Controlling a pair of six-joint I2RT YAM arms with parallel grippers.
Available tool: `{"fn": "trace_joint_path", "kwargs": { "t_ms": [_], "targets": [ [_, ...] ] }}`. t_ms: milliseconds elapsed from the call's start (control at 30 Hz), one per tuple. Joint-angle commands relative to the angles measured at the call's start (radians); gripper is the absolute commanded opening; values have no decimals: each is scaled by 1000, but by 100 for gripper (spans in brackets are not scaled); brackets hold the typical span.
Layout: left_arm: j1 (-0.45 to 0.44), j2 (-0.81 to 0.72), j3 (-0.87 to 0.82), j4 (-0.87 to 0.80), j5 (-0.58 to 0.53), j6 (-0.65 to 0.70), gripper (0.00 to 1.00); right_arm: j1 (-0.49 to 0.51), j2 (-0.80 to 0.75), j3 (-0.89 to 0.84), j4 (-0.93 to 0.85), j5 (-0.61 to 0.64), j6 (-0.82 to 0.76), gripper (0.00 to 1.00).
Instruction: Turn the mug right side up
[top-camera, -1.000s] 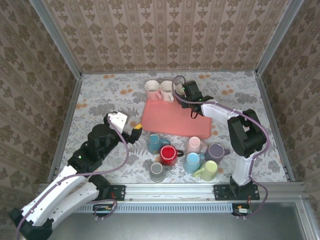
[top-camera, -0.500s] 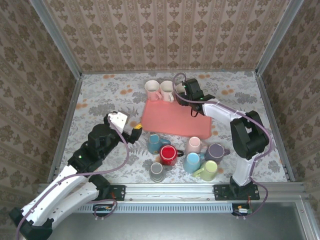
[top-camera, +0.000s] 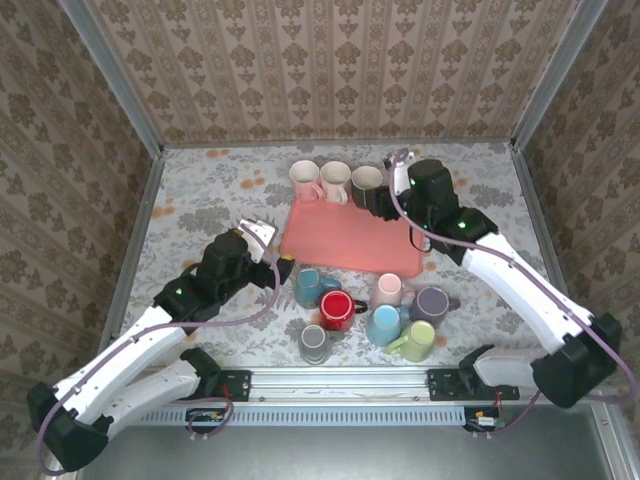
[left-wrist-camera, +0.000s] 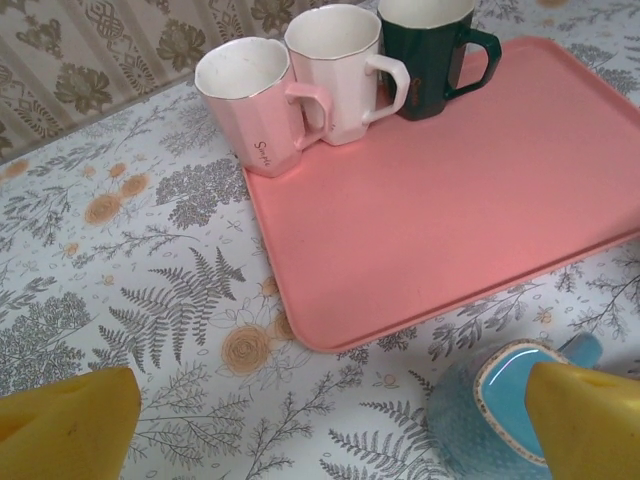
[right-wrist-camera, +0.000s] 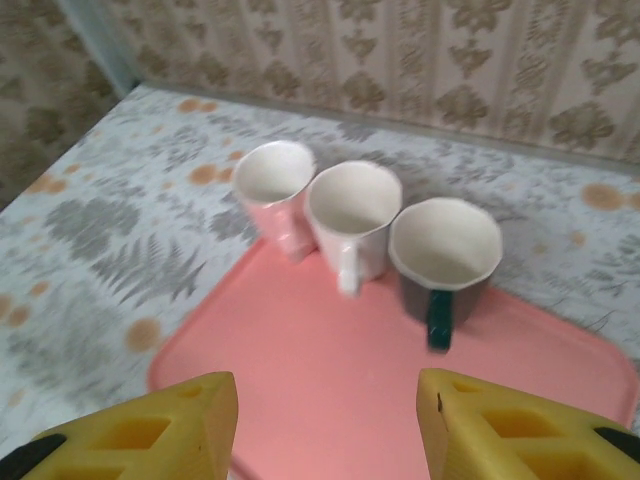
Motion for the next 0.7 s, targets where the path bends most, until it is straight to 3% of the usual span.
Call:
{"fn": "trace_joint_path", "kwargs": {
  "t_ms": [0, 100, 267, 467, 567, 667],
  "targets": [
    [-16, 27, 94, -141, -14, -68, 100, 4, -97, -67, -118, -93, 28, 51],
    [-15, 37, 126, -195, 18, -155, 100, 7, -159, -89, -160, -118, 108, 53],
    [-18, 86, 199, -295, 50, -490, 100, 12, -126, -11, -360, -103, 230, 54],
    [-24, 186, 308, -500, 51, -879, 100, 42, -202, -79, -307, -83, 375, 54],
    [-23, 229, 349, -604, 46, -987, 100, 63, -208, -71, -350, -44, 398, 54],
    [-24, 226, 330, -601, 69, -1062, 100, 68, -203, -48, -403, -19, 418, 54]
  ]
}}
